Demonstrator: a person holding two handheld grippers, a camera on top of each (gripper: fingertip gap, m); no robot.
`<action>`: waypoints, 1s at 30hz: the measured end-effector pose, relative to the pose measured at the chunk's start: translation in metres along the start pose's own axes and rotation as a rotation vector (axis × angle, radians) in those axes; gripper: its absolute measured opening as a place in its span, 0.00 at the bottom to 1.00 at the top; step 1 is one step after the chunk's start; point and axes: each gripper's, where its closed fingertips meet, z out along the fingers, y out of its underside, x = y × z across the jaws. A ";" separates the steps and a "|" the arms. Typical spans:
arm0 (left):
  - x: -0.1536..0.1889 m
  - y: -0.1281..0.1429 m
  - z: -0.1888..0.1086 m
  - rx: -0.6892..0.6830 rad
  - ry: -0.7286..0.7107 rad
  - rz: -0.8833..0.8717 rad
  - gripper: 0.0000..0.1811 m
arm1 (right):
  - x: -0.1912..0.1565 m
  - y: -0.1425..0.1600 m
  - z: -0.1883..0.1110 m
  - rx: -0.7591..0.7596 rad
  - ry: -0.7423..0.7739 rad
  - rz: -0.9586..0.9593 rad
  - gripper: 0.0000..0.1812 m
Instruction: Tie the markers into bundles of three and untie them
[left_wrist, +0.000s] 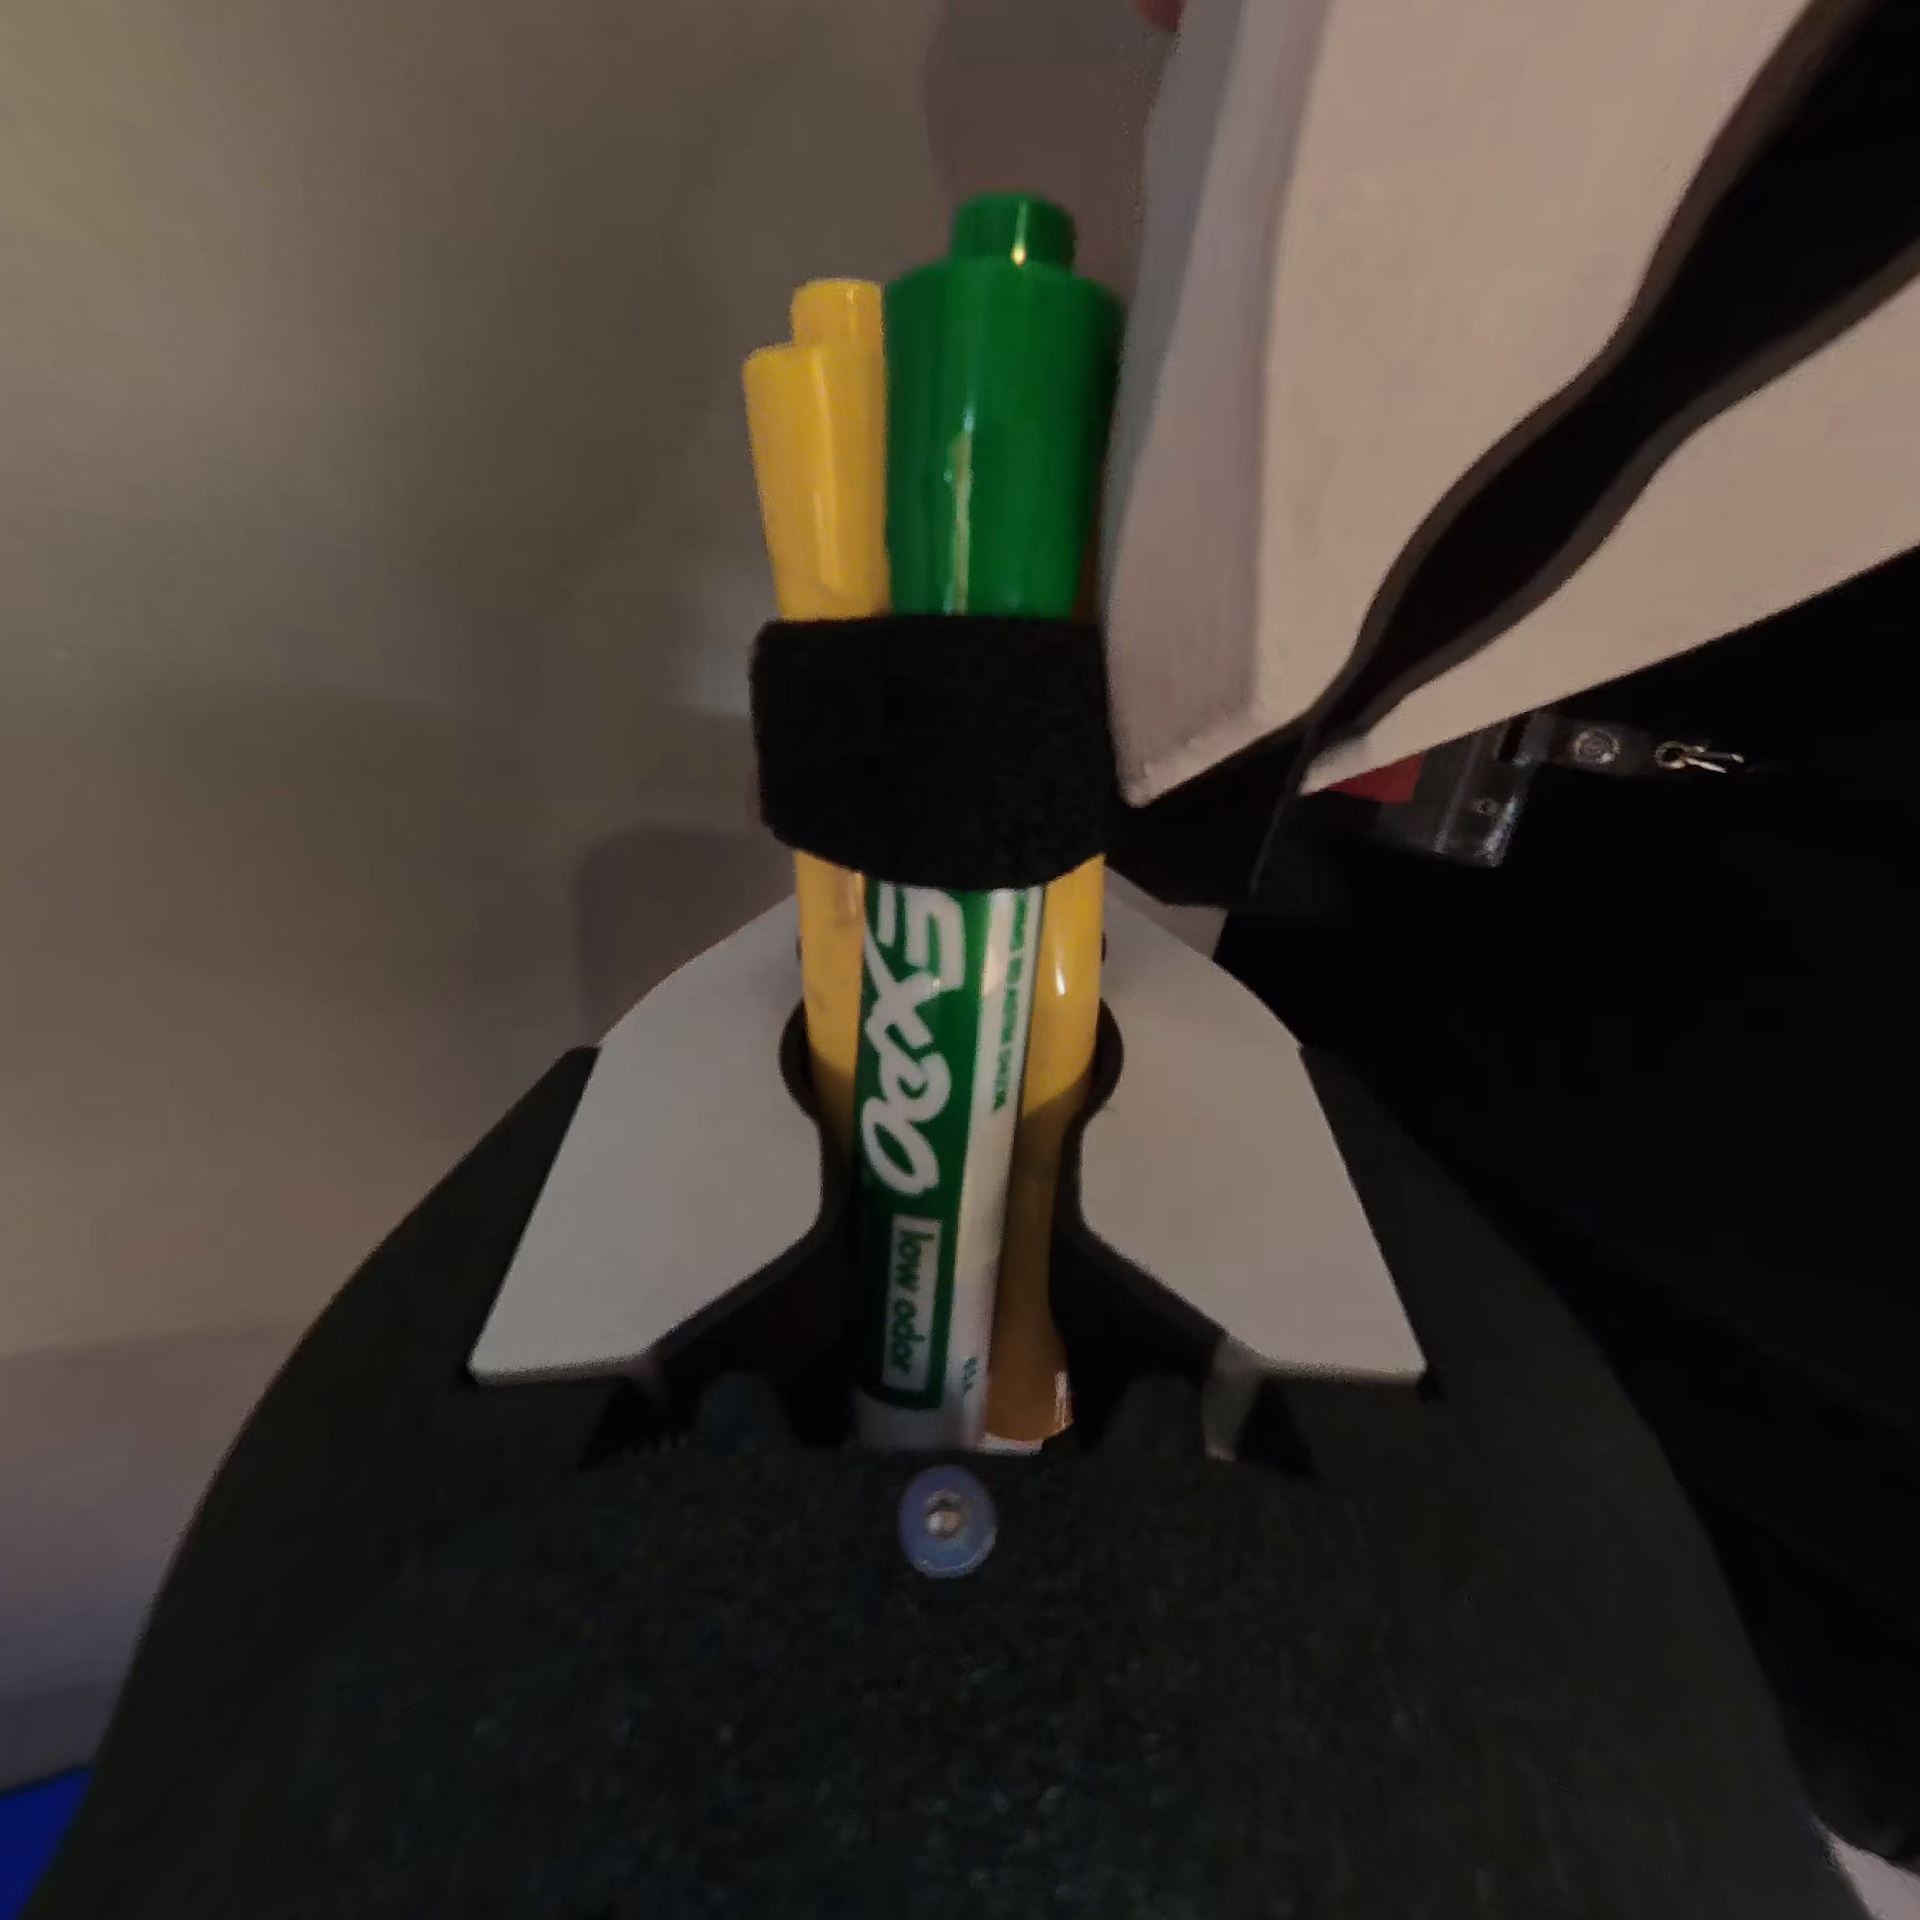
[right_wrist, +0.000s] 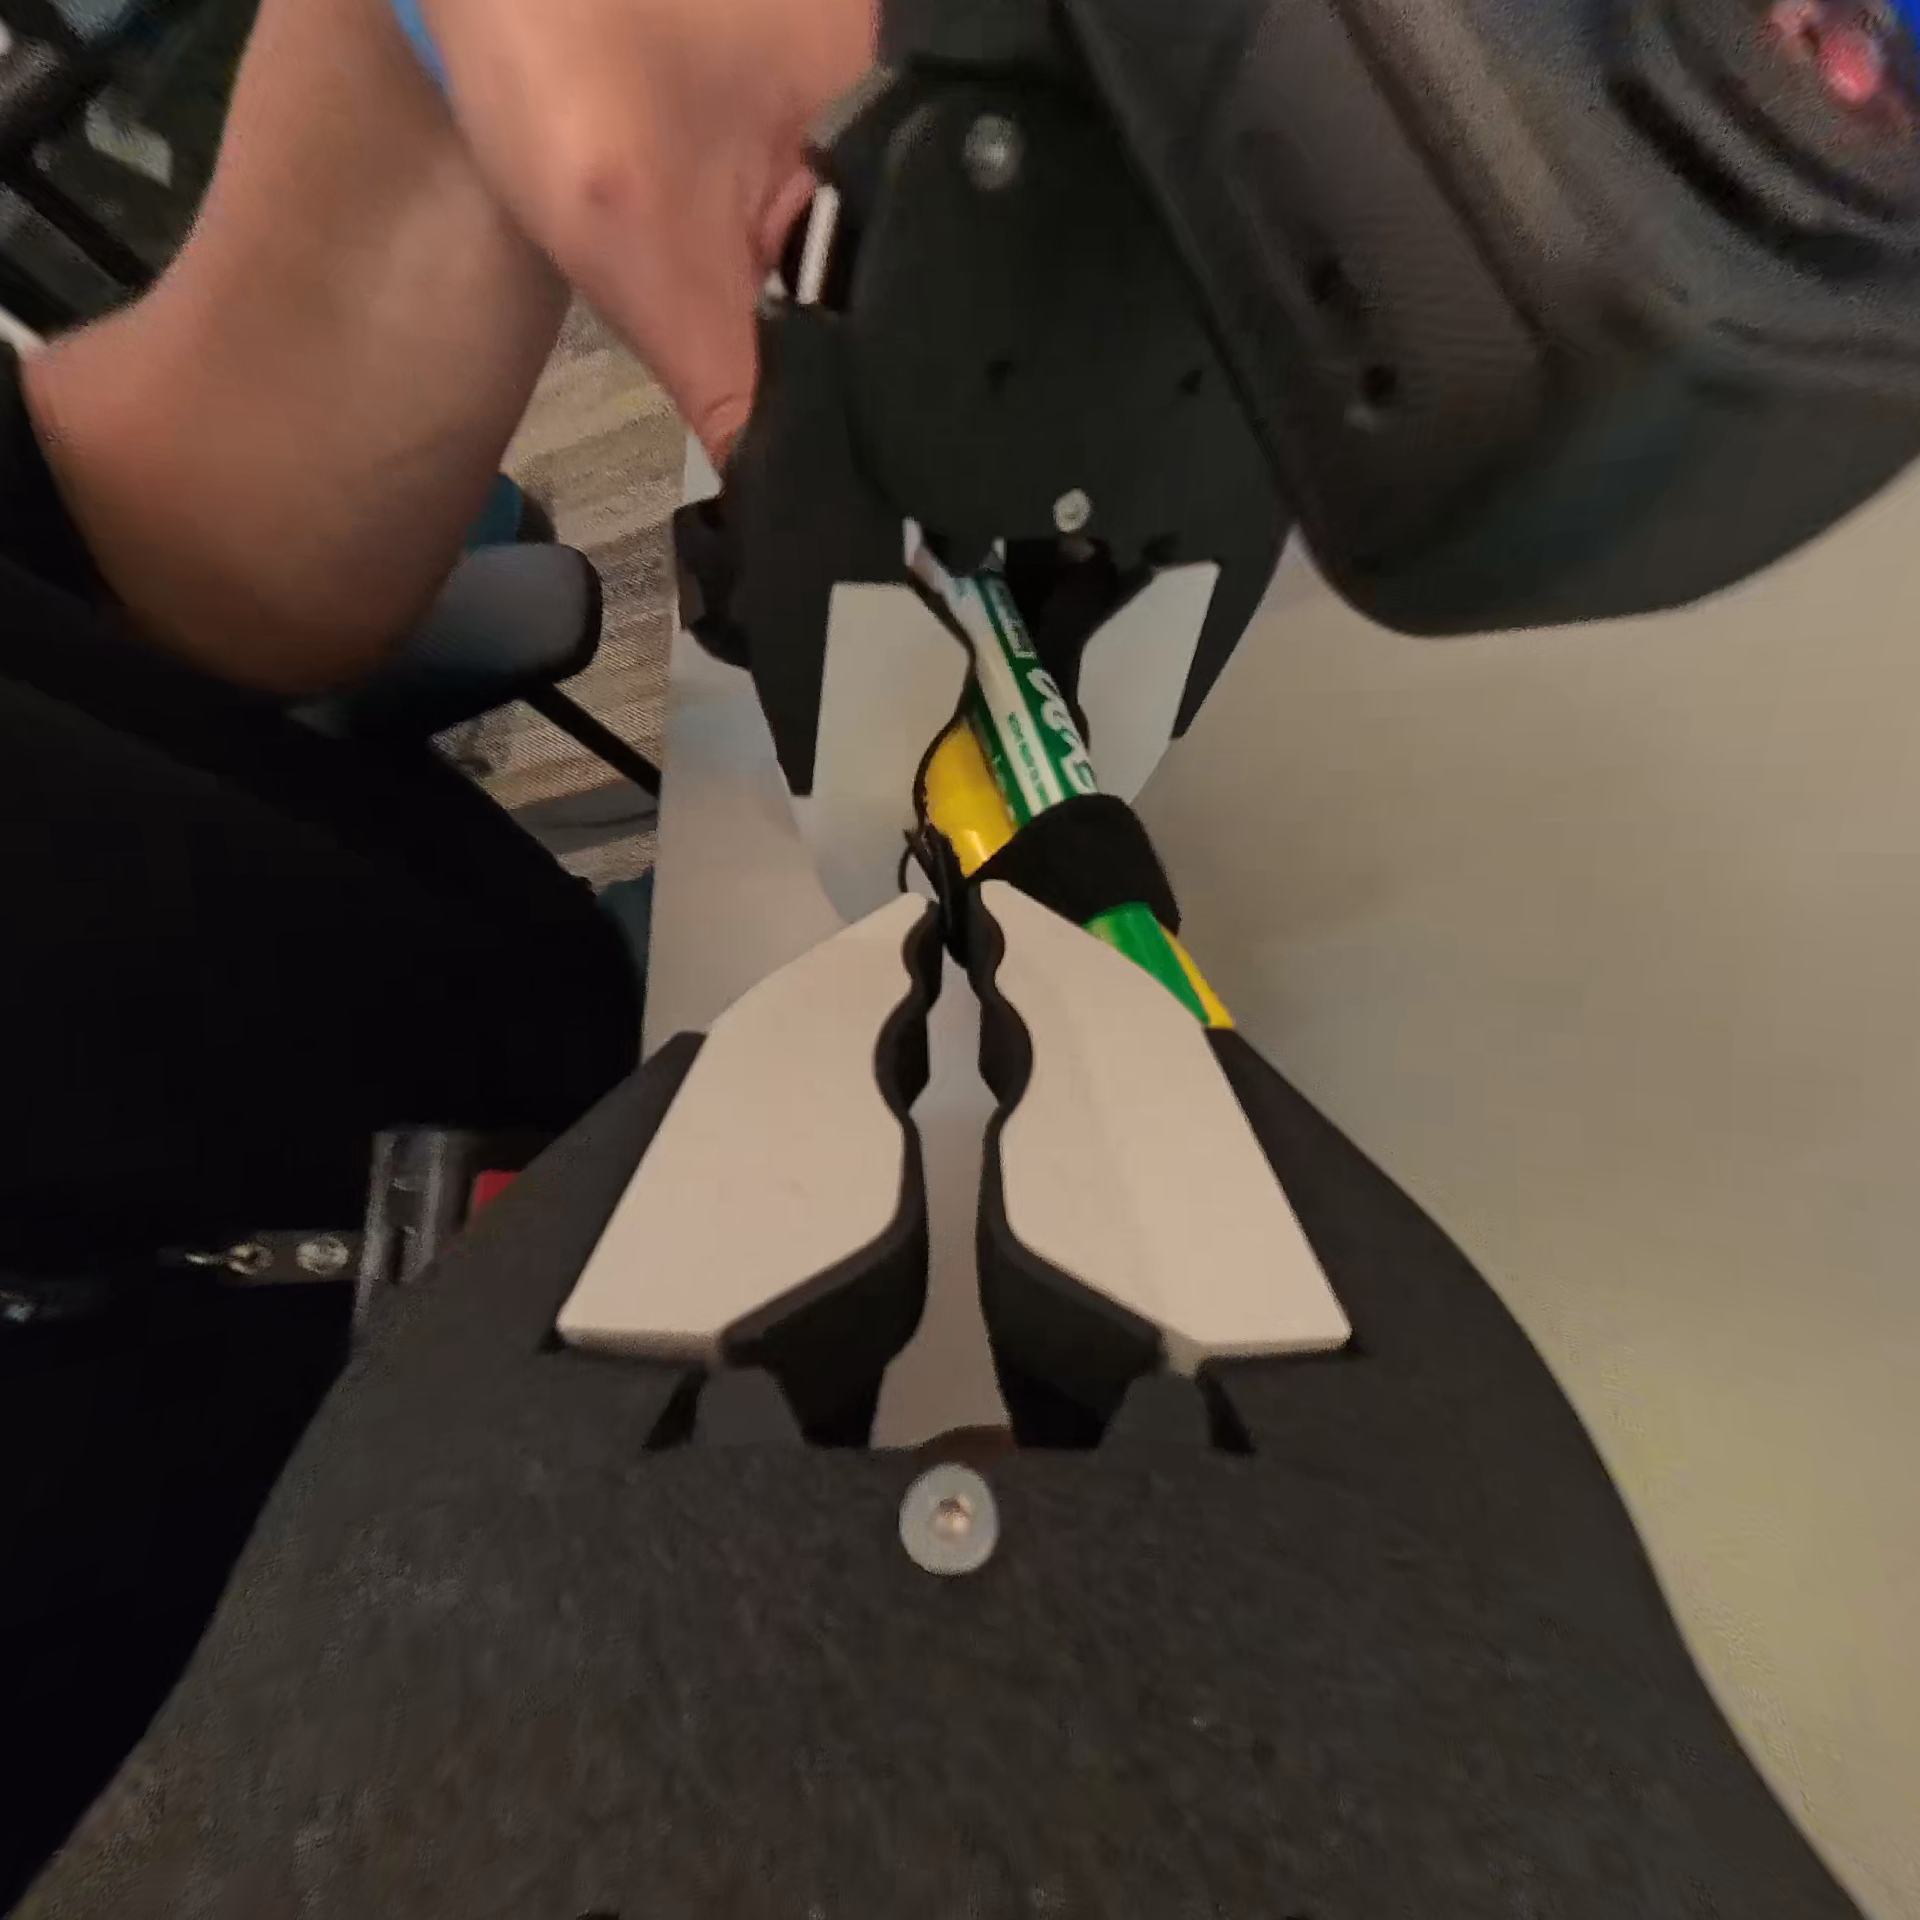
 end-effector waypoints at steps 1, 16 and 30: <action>-0.001 -0.001 0.001 0.008 -0.007 -0.008 0.23 | 0.000 0.000 0.000 -0.005 -0.008 0.048 0.02; -0.006 -0.004 0.001 0.125 -0.045 -0.063 0.24 | 0.016 -0.015 0.003 0.075 0.317 -0.044 0.04; -0.016 -0.012 -0.008 0.198 -0.086 -0.069 0.24 | 0.025 -0.023 -0.001 0.106 0.398 0.058 0.06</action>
